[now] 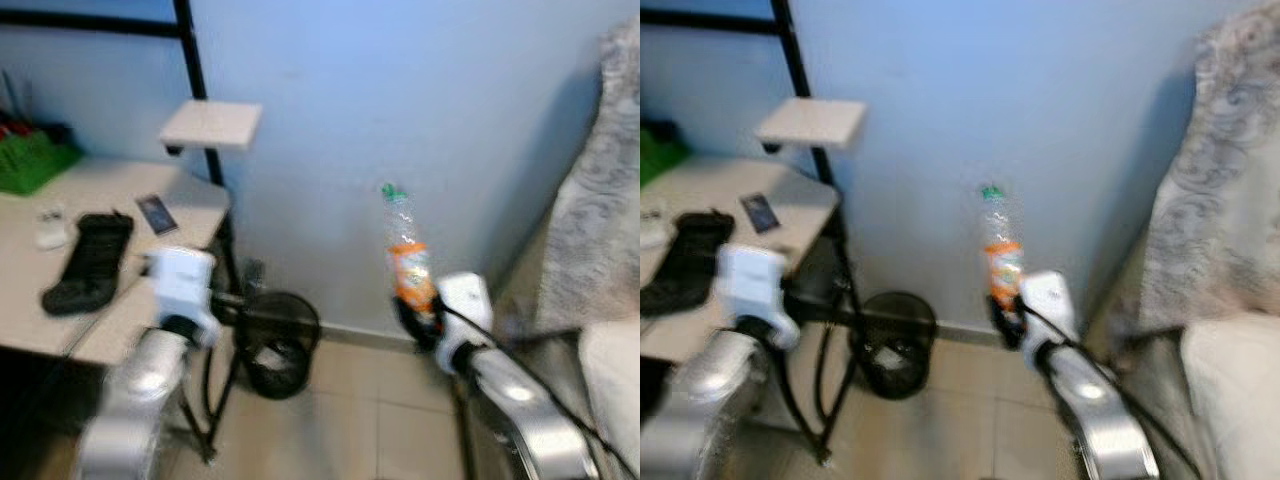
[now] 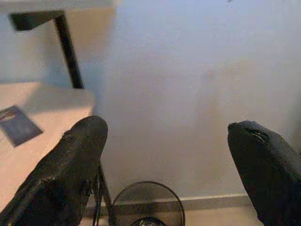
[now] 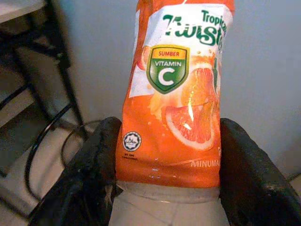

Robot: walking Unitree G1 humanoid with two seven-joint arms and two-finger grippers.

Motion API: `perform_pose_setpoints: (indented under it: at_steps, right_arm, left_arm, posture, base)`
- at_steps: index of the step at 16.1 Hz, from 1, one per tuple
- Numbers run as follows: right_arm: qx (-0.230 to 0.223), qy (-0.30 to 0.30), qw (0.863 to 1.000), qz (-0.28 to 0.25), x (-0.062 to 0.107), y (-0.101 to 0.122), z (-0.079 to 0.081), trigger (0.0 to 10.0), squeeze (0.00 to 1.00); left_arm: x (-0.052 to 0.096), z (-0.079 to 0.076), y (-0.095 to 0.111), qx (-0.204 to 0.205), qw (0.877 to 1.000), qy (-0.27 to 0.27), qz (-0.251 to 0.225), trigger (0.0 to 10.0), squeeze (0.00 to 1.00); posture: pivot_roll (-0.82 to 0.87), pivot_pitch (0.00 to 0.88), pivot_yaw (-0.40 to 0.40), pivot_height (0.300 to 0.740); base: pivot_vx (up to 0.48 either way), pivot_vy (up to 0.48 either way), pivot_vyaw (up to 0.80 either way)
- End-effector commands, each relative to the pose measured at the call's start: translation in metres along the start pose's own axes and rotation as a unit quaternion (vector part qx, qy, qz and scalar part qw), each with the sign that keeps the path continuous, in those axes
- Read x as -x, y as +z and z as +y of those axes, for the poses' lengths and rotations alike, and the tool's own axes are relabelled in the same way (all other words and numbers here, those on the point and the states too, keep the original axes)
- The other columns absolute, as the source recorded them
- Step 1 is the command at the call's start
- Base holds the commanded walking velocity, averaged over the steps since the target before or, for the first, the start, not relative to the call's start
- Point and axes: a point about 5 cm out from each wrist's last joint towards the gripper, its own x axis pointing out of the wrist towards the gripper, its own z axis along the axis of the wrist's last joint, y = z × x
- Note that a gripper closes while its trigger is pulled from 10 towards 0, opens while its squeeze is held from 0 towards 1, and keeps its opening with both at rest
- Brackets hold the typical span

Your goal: Clean up the room

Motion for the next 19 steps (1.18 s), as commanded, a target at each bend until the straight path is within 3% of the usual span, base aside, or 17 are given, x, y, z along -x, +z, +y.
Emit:
perform_pose_setpoints:
  at_steps: [1,11,14,17,19]
  right_arm:
    - [-0.001,0.002,1.000,-0.006,-0.003,0.005,0.005,10.0,0.00]
    - [0.008,-0.012,1.000,0.012,-0.007,0.002,0.002,10.0,0.00]
    - [0.027,0.013,0.999,0.026,-0.012,0.003,0.006,10.0,0.00]
    - [0.076,0.087,0.988,0.103,-0.020,-0.019,0.014,10.0,0.00]
    - [0.101,0.112,0.980,0.131,-0.035,-0.031,0.020,10.0,0.00]
  left_arm:
    - [0.002,0.008,0.003,-0.008,1.000,0.013,-0.005,10.0,0.00]
    - [0.000,0.007,0.002,-0.014,1.000,-0.001,0.001,10.0,0.00]
    - [-0.001,0.003,0.001,-0.018,1.000,-0.014,0.005,10.0,0.00]
    - [0.002,-0.011,-0.006,-0.050,0.992,-0.110,0.034,10.0,0.00]
    - [0.008,-0.016,-0.019,-0.120,0.970,-0.188,0.098,10.0,0.00]
  posture:
    - [-0.06,0.005,0.005,0.740]
    - [-0.06,0.011,0.009,0.740]
    - [-0.06,0.012,0.010,0.740]
    - [-0.06,0.020,0.009,0.740]
    - [-0.06,0.027,0.003,0.740]
  base:
    - [0.379,0.000,0.00]
    - [0.381,0.000,0.00]
    - [0.370,0.000,0.00]
    - [0.000,0.000,0.00]
    - [0.000,0.000,0.00]
